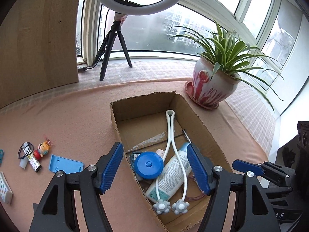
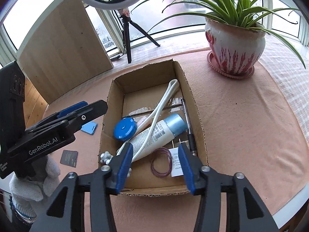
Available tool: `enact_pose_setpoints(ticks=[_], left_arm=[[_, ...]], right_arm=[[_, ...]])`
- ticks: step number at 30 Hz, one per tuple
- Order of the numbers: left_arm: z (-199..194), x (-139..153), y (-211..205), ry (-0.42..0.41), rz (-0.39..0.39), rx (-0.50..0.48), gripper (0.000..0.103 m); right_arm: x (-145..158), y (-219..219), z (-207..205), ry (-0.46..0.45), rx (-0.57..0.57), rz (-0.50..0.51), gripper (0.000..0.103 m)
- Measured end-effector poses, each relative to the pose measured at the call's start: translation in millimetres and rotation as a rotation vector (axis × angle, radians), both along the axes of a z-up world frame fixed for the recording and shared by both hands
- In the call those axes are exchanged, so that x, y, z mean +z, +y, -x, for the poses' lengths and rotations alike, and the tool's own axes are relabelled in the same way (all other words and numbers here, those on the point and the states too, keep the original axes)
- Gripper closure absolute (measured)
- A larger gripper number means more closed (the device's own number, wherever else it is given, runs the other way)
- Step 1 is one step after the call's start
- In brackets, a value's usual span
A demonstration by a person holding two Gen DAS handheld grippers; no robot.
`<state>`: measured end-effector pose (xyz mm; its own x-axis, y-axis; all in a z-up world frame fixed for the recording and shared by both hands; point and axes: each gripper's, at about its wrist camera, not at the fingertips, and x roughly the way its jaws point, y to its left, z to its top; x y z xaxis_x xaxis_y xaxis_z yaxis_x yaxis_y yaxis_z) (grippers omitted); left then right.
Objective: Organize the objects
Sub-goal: 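Lower the tape measure and hair tie into the box, opening both grippers, then move the right gripper back over the table to the black card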
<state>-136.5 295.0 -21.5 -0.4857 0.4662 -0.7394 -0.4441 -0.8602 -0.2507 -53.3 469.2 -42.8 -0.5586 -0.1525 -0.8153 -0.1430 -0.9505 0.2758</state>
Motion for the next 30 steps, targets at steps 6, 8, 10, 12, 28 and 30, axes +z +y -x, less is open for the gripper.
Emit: enact_pose_setpoints(ticks=[6,8,10,12,28,30], left_arm=[[-3,-2,-35,-0.020,-0.009,0.071,0.031],[-7,-3,-50,-0.026,-0.008,0.096,0.031],[-13,-6,-68,-0.036,-0.005,0.122,0.031],[-20,-9,-87,-0.046,0.003,0.151,0.031],[-94,-39,-266,-0.154,0.016,0.449,0.031],[-103,-43,-281,-0.168,0.010,0.476,0.031]], right_arm=[[4,0,2,0.018,0.008,0.045,0.051],[5,-4,4,0.024,0.024,0.067,0.051],[7,-12,8,0.025,0.054,0.074,0.051],[9,-24,13,0.029,0.093,0.073,0.051],[-13,-160,57,-0.081,0.449,0.147,0.051],[-20,-177,65,-0.110,0.491,0.142,0.051]])
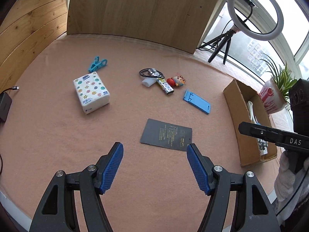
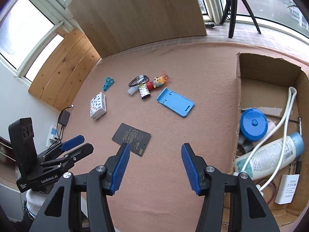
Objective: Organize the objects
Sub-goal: 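Move the right gripper back over the table to the black card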
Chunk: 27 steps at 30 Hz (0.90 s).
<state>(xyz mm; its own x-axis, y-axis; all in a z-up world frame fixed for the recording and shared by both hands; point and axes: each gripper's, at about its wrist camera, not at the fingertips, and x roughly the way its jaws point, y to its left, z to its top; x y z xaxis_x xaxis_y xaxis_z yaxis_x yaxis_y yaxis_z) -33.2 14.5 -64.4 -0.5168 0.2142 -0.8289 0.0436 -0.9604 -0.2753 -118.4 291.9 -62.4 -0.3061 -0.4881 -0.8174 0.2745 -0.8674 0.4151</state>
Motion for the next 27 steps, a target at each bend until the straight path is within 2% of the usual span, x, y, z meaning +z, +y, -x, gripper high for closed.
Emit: enact_pose_setpoints(ticks=[7,14,20,27], left_arm=[[-20,-5,-23,-0.015,-0.015,0.039,0.031],[-31,-5,-35,-0.023,-0.019,0.049,0.031],[-35,-4,-41,-0.022,-0.026,0.052,0.031],[-35,-7,-44,-0.030,-0.034,0.048,0.031]], right_arm=[[-23,-58,24,-0.069,0.136,-0.030,0.051],[-52,-96,48,-0.125,0.181,-0.088,0.051],[-64,-105,57,-0.140,0.183,-0.133,0.051],[-68,-98,50,-0.196,0.184,-0.093,0.052]])
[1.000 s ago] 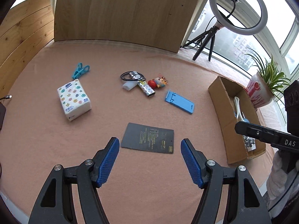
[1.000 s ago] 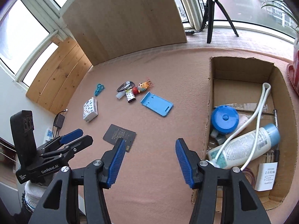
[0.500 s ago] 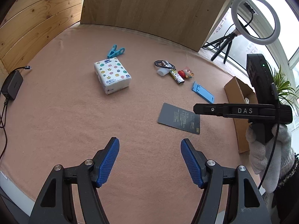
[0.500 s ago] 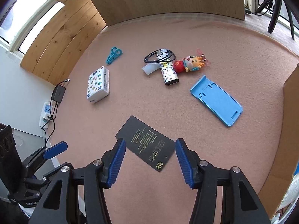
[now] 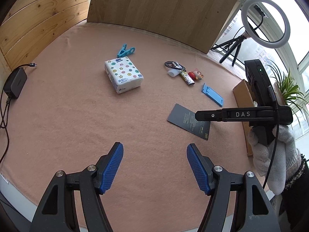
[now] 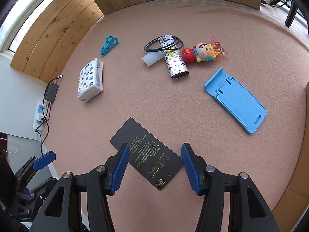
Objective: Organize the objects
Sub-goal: 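Move the right gripper back over the table to the black card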
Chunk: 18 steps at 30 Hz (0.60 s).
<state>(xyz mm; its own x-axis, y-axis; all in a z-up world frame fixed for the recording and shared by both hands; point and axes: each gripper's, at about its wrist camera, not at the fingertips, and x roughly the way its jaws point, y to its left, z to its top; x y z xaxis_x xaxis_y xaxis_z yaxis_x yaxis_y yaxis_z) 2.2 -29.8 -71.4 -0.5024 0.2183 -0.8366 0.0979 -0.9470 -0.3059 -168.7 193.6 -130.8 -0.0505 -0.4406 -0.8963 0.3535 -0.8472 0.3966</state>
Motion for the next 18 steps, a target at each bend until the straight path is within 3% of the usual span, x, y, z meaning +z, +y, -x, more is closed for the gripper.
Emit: enact_pose_setpoints(ticks=[11,14,15,18], left_arm=[[5,-15,7,-0.018,-0.012,-0.051,0.032],[9,-20,13,-0.026,-0.013,-0.086,0.032],[11,-22,16,-0.027,-0.009,-0.100,0.032],[20,-27,25,-0.030,-0.009,-0.146,0.032]], right_arm=[[-11,-15,-38,-0.117,-0.013,0.132,0.058],[-18,-22,-42,-0.173,-0.020,0.183,0.069],[-19,-22,-42,-0.173,-0.035,0.177,0.074],[-15,-18,-39,-0.131,-0.092,0.153,0.075]])
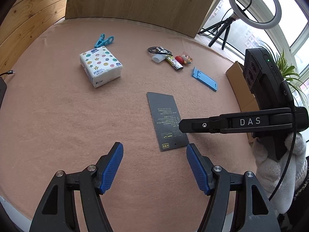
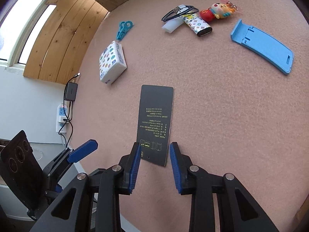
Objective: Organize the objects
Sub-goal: 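Move the right gripper back over the table to the black card, then close the right gripper on the black printed card and lift it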
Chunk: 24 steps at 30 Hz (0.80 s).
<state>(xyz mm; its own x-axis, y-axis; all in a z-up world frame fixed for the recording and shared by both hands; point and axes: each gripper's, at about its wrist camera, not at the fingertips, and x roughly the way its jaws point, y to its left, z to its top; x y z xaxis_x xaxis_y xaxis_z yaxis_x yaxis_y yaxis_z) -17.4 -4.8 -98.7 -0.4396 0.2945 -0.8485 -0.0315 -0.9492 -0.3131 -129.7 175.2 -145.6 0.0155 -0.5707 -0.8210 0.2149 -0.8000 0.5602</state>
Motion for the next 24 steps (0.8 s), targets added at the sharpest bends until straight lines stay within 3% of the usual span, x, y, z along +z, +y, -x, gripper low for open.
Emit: enact_pose_setpoints(ticks=[6,14,24], left_arm=[[19,-10,10,-0.015,-0.007,-0.054,0.032],[34,-25,21,-0.057,-0.012,-0.118,0.040],[43,-29,29,-0.049,-0.033,-0.155,0.053]], right_arm=[[2,1,10,0.019,-0.049,-0.038,0.075],[-1,-3,16,0.007,-0.051,-0.072,0.075],[0,-14,11,0.022,-0.011,-0.101,0.076]])
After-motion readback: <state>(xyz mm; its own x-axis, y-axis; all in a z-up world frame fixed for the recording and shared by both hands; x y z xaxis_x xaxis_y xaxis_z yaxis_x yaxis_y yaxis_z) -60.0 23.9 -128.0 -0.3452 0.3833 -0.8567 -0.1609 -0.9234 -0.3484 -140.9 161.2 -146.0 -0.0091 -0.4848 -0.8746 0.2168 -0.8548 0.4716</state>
